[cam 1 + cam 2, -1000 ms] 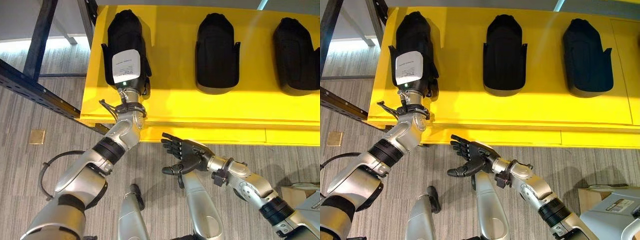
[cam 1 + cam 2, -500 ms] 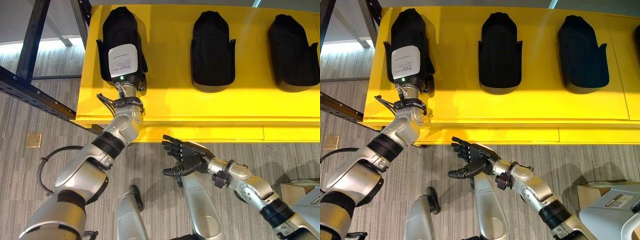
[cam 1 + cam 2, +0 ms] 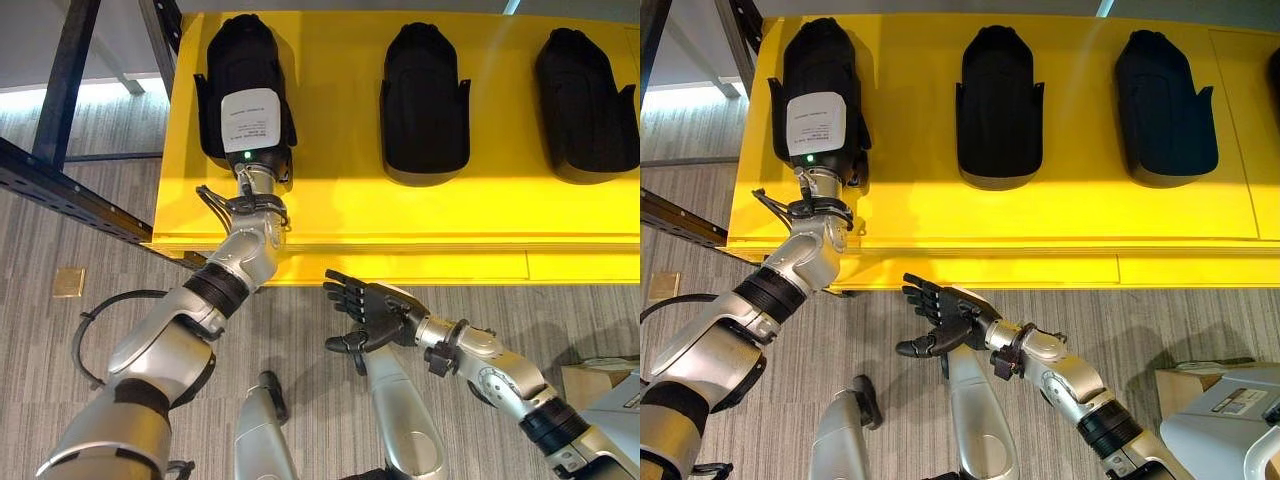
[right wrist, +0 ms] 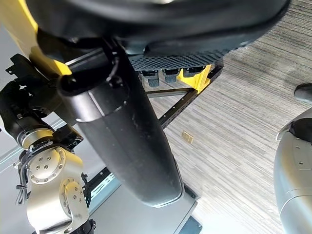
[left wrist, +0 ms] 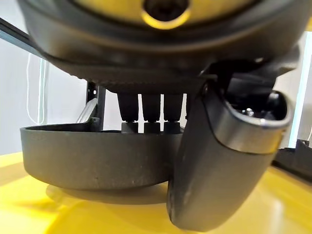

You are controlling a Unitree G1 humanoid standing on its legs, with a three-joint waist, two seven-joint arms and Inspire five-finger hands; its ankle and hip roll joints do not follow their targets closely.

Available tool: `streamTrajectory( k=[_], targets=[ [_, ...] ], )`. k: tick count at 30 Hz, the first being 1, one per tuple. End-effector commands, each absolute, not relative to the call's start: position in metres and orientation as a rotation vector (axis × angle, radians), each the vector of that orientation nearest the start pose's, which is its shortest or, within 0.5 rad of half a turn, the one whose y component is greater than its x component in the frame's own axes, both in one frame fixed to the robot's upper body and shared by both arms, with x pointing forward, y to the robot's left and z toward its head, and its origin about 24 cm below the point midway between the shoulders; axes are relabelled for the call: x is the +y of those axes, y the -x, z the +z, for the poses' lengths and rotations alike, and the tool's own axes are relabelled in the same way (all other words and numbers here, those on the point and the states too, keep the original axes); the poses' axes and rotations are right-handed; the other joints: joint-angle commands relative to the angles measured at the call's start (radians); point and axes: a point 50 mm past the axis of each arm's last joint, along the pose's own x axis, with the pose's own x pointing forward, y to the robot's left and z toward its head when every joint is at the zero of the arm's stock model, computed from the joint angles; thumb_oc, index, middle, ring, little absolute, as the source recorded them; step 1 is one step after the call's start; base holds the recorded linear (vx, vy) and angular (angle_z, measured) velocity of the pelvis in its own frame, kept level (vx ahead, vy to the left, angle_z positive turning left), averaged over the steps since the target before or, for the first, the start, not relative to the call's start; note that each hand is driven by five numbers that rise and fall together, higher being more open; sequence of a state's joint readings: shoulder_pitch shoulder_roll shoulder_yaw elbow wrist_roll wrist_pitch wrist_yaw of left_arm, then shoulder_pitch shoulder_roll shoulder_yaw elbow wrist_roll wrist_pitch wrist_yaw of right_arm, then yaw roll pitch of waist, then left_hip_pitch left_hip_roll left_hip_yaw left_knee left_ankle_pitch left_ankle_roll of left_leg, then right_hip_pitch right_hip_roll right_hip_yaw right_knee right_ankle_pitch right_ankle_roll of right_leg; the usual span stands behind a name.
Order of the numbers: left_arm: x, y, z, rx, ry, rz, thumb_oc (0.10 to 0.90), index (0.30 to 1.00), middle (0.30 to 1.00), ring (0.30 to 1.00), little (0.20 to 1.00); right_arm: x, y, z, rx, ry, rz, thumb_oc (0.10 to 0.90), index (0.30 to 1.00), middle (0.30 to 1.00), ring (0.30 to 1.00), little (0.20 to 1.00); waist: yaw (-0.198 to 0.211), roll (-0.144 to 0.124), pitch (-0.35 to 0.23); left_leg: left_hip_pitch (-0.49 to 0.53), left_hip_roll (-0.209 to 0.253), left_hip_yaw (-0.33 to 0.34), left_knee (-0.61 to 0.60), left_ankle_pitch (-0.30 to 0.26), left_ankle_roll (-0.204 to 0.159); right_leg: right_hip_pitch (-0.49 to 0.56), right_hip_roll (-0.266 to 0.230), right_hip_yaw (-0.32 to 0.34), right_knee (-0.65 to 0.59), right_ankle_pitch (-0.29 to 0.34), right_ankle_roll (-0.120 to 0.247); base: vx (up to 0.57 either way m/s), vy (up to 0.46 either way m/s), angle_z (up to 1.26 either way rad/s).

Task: Move parts from the plastic box to the shelf.

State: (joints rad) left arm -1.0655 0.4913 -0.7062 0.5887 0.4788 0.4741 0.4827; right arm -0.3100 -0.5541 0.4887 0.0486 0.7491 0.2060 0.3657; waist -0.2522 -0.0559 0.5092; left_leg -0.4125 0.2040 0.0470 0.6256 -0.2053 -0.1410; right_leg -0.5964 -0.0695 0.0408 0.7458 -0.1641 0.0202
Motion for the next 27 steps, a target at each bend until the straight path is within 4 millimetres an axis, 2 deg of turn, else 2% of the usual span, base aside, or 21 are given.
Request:
streamTrajectory(
  k=[1, 11, 27],
  targets=[
    [0.149, -0.390, 0.238, -0.488, -1.444, 0.498, 0.400, 0.300, 0.300, 0.300, 0.300, -0.094, -0.269, 0.092, 0.051, -0.203, 0.934, 0.900, 1.000, 1.000, 1.000, 1.000, -0.020, -0.002, -0.042, 0.003, -0.001, 0.013, -0.025, 0.026, 0.081, 0.104, -0.050, 0.040, 0.029, -0.105, 0.017, 0.00, 0.000, 0.00],
    [0.147, -0.386, 0.224, -0.484, -1.431, 0.457, 0.400, 0.300, 0.300, 0.300, 0.300, -0.095, -0.271, 0.096, 0.034, -0.196, 0.929, 0.900, 1.000, 1.000, 1.000, 1.000, 0.002, 0.002, -0.038, 0.003, -0.008, 0.008, -0.041, 0.034, 0.085, 0.119, -0.053, 0.030, 0.008, -0.099, 0.019, 0.00, -0.004, 0.01],
    [0.143, -0.384, 0.215, -0.486, -1.418, 0.423, 0.400, 0.300, 0.300, 0.300, 0.300, -0.095, -0.272, 0.097, 0.025, -0.206, 0.918, 0.900, 1.000, 1.000, 1.000, 1.000, 0.010, 0.002, -0.033, 0.000, -0.015, 0.011, -0.041, 0.033, 0.094, 0.122, -0.047, 0.020, 0.000, -0.099, 0.013, 0.00, -0.002, 0.01]
  ],
)
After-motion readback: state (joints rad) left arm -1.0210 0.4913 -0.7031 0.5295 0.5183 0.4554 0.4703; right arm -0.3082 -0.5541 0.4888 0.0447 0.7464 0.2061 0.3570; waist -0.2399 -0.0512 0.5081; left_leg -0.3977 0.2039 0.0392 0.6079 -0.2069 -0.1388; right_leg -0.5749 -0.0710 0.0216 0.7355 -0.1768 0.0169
